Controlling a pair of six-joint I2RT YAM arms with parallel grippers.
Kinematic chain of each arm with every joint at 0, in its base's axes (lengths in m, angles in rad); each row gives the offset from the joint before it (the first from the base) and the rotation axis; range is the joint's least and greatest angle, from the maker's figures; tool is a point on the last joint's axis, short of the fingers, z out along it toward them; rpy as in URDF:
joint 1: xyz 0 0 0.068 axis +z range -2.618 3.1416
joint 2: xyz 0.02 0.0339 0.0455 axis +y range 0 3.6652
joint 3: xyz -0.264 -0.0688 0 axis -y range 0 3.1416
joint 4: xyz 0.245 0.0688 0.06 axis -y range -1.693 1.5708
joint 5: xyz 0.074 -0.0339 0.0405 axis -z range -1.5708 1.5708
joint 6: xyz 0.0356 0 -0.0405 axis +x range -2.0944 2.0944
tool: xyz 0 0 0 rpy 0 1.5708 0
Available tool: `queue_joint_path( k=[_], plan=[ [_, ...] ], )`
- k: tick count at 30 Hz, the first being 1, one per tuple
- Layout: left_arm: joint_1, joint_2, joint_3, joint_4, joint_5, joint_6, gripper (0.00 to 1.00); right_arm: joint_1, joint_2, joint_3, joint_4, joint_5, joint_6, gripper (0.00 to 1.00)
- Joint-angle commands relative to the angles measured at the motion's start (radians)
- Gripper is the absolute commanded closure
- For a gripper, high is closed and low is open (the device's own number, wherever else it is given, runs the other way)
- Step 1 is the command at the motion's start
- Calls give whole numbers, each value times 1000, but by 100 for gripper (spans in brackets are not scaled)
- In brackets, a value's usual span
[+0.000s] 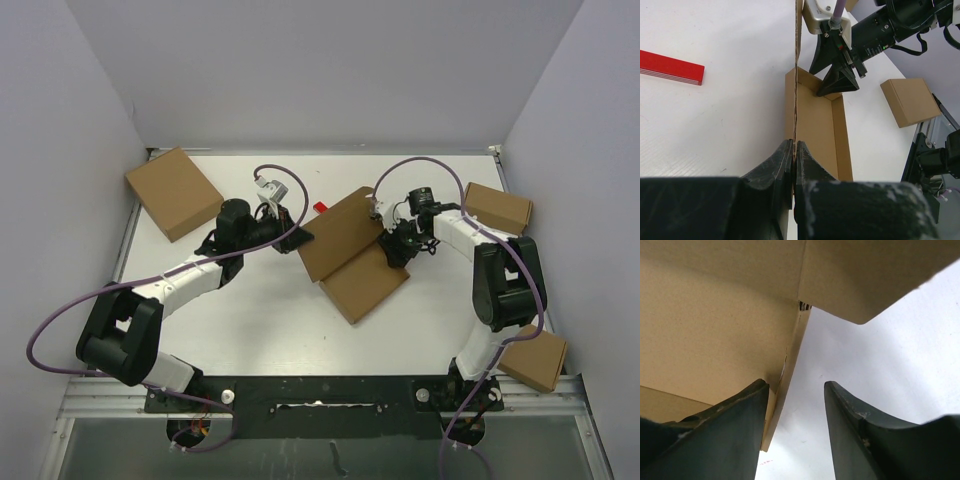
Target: Fold the paper box
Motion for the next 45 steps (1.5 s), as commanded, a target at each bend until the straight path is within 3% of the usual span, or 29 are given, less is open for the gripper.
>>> queue_joint_path(
  k=[1,8,10,13,15,19,23,26,40,41,43,45],
  plan=[
    [0,-48,27,61,21,-5,100,-5,-31,2,5,18,-2,54],
    [0,-48,26,59,23,-4,100,-3,-18,4,9,76,-2,61],
    [0,-48,26,61,24,-4,100,0,-16,3,12,94,-1,70],
    [0,-49,26,62,25,-4,100,1,-16,4,28,115,19,94],
    [0,-51,23,64,24,-5,100,4,-29,-3,47,120,30,99],
    [0,-48,18,75,26,-11,100,6,-37,-1,46,97,40,97],
    [-1,-41,21,81,35,-17,100,4,-41,-2,64,63,63,71],
    [0,-36,26,82,39,-20,100,-6,-43,-7,110,31,117,67],
    [-9,-11,47,78,54,-27,100,7,-45,-28,241,51,223,69],
    [-9,-8,49,78,55,-27,100,9,-47,-27,243,49,224,71],
    [-9,-4,52,78,56,-27,100,9,-47,-25,241,50,224,89],
    [-9,1,55,77,56,-25,100,6,-48,-21,230,39,216,93]
  ],
)
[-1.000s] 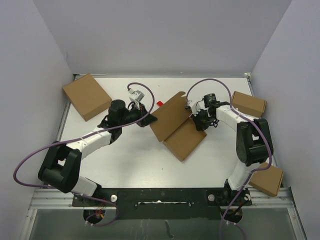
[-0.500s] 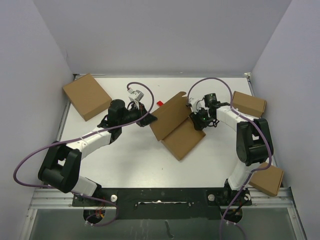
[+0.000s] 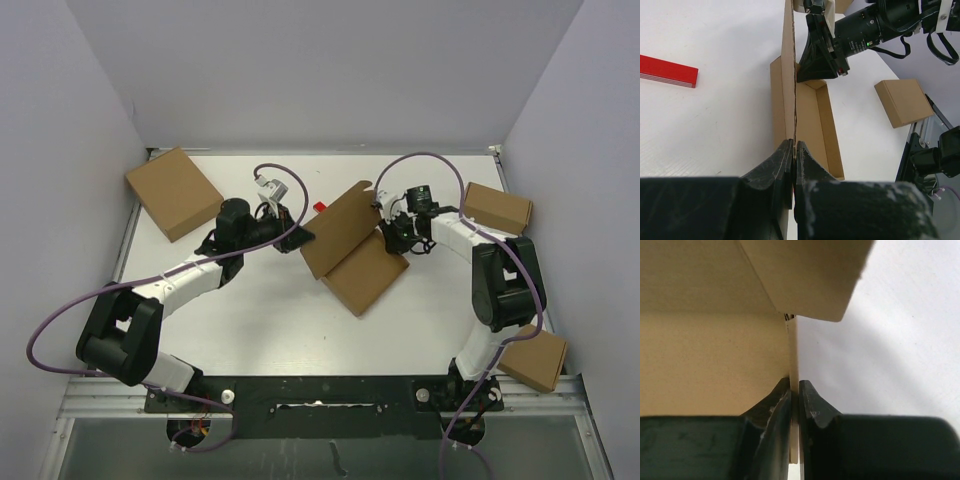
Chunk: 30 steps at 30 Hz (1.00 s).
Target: Fold the paper box
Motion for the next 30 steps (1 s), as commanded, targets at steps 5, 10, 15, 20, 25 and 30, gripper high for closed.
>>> queue_joint_path(
  k=[5,10,15,20,25,30],
  plan=[
    [-4,23,79,48,40,7,100,-23,-91,20,-19,-101,-39,50],
    [4,90,156,31,97,20,100,-127,-203,20,-117,-291,-121,35],
    [12,221,281,7,209,7,100,-310,-325,-4,-148,-478,-141,34],
    [10,369,429,-47,308,-13,100,-417,-367,-22,-133,-565,-98,34],
    [-4,504,613,-165,365,-4,100,-424,-360,-26,-124,-557,-83,34],
    [-14,631,781,-292,384,-1,99,-423,-334,-25,-129,-541,-81,34]
  ],
)
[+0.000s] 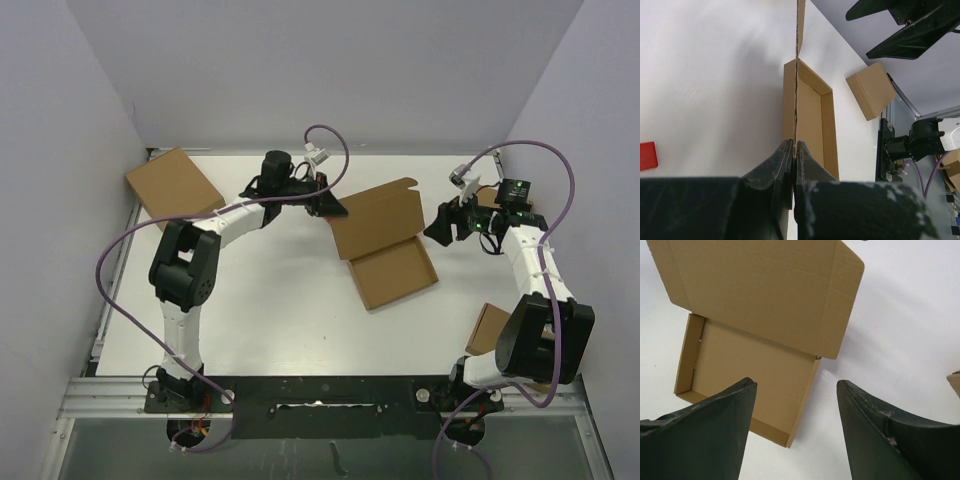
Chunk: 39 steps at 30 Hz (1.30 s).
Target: Fold the paper box
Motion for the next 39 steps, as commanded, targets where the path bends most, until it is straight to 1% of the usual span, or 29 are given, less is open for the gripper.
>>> queue_joint_path(
  k=[1,3,5,9,10,11,13,17,19,21,24,26,27,28,30,32,34,36,39],
  plan=[
    [-10,106,169,-112,56,3,96,4,26,3,5,-28,10,34],
    [-10,136,222,-163,28,3,85,4,28,3,5,-28,8,34],
    [-9,152,270,-237,-32,14,73,4,30,2,6,-28,8,34],
    [0,140,363,-362,-226,67,51,6,31,2,6,-30,10,34],
    [4,128,377,-385,-268,82,48,7,31,1,6,-29,10,33],
    [10,114,384,-398,-354,92,46,6,31,1,6,-31,11,34],
    [23,68,360,-401,-466,99,43,5,29,1,6,-34,11,34],
    [52,-46,235,-347,-651,49,40,5,29,0,9,-36,14,33],
    [58,-90,172,-331,-741,-15,41,5,30,1,10,-37,13,33],
    [56,-108,142,-363,-829,-109,42,6,31,1,11,-38,15,33],
    [43,-72,174,-490,-904,-281,47,7,31,-1,13,-39,16,33],
    [17,-18,258,-666,-987,-354,47,7,31,-1,14,-38,16,33],
    [-2,21,325,-762,-1044,-377,47,8,29,-2,13,-39,16,33],
    [-22,64,402,-856,-1098,-396,46,7,28,-2,14,-39,17,33],
    [-52,161,566,-1038,-1189,-431,39,6,26,-2,14,-39,16,33],
    [-70,249,736,-1165,-1232,-456,38,6,23,-4,14,-39,17,33],
    [-80,315,838,-1230,-1235,-468,36,6,20,-4,16,-40,16,33],
    [-93,371,924,-1269,-1235,-468,34,5,18,-4,16,-41,16,33],
    [-103,453,1045,-1311,-1216,-463,34,7,16,-5,16,-40,14,33]
  ],
)
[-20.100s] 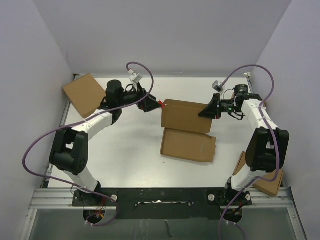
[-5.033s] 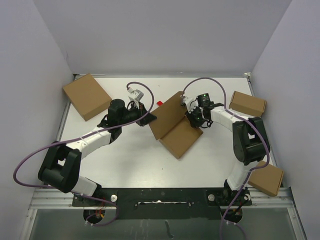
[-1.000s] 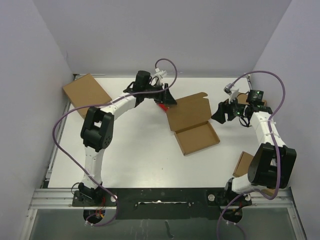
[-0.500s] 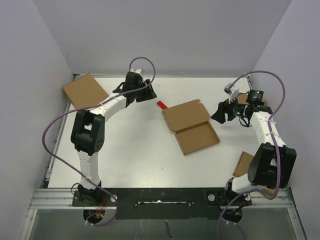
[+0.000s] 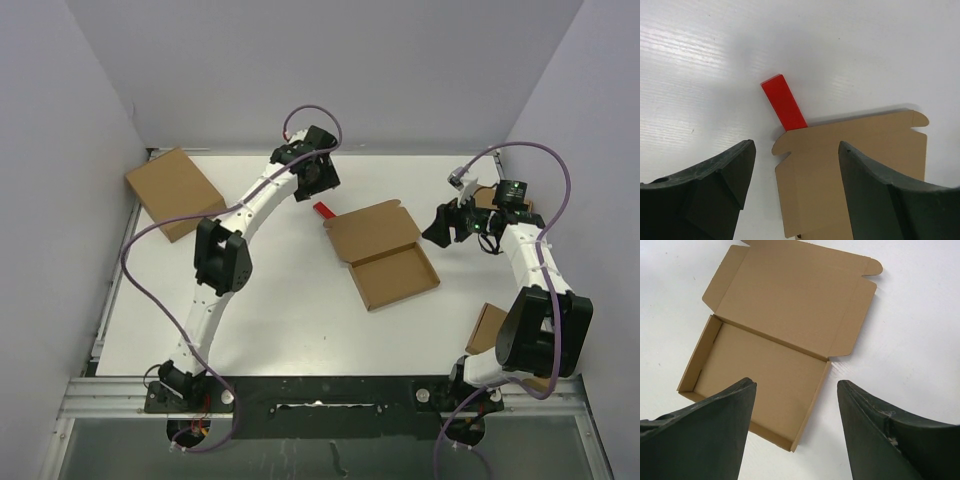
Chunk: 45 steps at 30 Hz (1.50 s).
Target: Fold the paper box
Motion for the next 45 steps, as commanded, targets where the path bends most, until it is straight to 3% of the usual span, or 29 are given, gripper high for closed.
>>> queue_joint_path(
  k=[1,17,25,31,38,40,41,45],
  plan=[
    [-1,136,171,-184,-42,-34,34,6,-24,-3,23,-33,6,33],
    [2,339,343,-131,27,51,40,3,-29,-9,28,-31,2,33],
    [11,385,340,-130,50,68,44,-4,-35,-13,31,-35,6,33],
    [14,377,319,-146,38,94,53,-8,-43,-16,36,-37,6,33],
    [34,259,140,-120,-16,167,62,-12,-46,-17,37,-41,7,33],
    [44,189,30,-71,-24,201,76,-13,-48,-17,37,-43,7,33],
    [49,152,-23,-50,-40,218,79,-13,-49,-18,38,-44,7,33],
    [56,14,-230,35,-106,301,78,-15,-49,-20,40,-47,9,32]
  ],
)
